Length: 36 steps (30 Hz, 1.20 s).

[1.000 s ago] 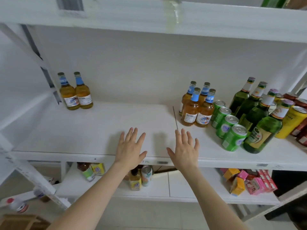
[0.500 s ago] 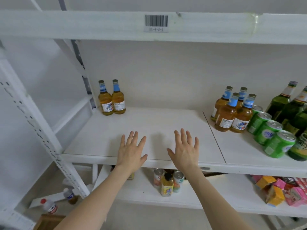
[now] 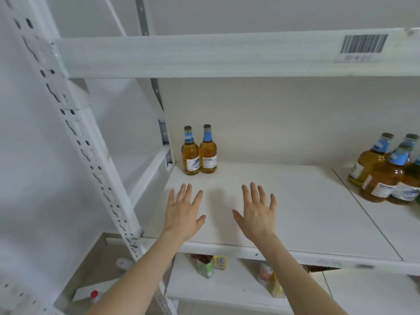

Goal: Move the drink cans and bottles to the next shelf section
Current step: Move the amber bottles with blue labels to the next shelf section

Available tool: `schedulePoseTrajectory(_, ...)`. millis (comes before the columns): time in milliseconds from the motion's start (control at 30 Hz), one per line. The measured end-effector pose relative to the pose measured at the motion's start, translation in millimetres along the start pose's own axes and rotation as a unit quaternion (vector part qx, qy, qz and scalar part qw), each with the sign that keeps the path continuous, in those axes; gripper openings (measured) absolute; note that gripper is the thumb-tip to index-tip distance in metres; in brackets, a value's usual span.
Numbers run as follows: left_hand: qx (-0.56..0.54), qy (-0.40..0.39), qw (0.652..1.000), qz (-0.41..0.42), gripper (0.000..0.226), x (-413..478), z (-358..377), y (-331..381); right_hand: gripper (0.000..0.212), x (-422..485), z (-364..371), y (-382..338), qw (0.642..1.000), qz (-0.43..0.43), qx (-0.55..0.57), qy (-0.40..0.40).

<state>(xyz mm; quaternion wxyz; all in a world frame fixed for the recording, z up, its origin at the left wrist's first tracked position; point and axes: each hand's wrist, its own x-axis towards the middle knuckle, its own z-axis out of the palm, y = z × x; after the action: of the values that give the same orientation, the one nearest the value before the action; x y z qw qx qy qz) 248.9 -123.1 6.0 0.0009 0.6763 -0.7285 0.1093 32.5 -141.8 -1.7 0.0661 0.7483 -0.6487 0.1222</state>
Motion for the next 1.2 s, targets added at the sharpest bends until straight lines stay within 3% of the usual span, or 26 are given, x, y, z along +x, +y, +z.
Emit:
schedulePoseTrajectory(300, 0.006, 0.03, 0.999, 0.021, 0.075, 36, 7, -88, 0.08, 46, 17, -80, 0.999, 0.038, -0.002, 0.012)
schedulePoseTrajectory(600, -0.083, 0.042, 0.995, -0.025, 0.077, 101, 36, -90, 0.082, 115, 37, -85, 0.999, 0.044, 0.0, 0.007)
schedulePoseTrajectory(767, -0.196, 0.072, 0.974, -0.085, 0.08, 138, 71, -85, 0.088, 161, 54, -73, 0.991, 0.055, 0.123, -0.008)
schedulePoseTrajectory(867, -0.357, 0.095, 0.921, -0.125, 0.084, 162, 95, -82, 0.092, 191, 64, -62, 0.957, 0.065, 0.279, -0.037)
schedulePoseTrajectory(967, -0.545, 0.091, 0.82, -0.152, 0.079, 180, 111, -80, 0.094, 221, 74, -52, 0.889, 0.072, 0.444, -0.085)
schedulePoseTrajectory(1033, -0.634, 0.075, 0.756, -0.145, 0.067, 192, 117, -82, 0.092, 237, 82, -47, 0.855, 0.08, 0.499, -0.112)
schedulePoseTrajectory(1100, -0.696, 0.051, 0.704, -0.131, 0.069, 206, 122, -86, 0.087, 250, 90, -46, 0.835, 0.069, 0.531, -0.129)
schedulePoseTrajectory(1200, -0.748, 0.02, 0.656, -0.103, 0.077, 225, 122, -94, 0.072, 262, 99, -50, 0.795, 0.044, 0.589, -0.141)
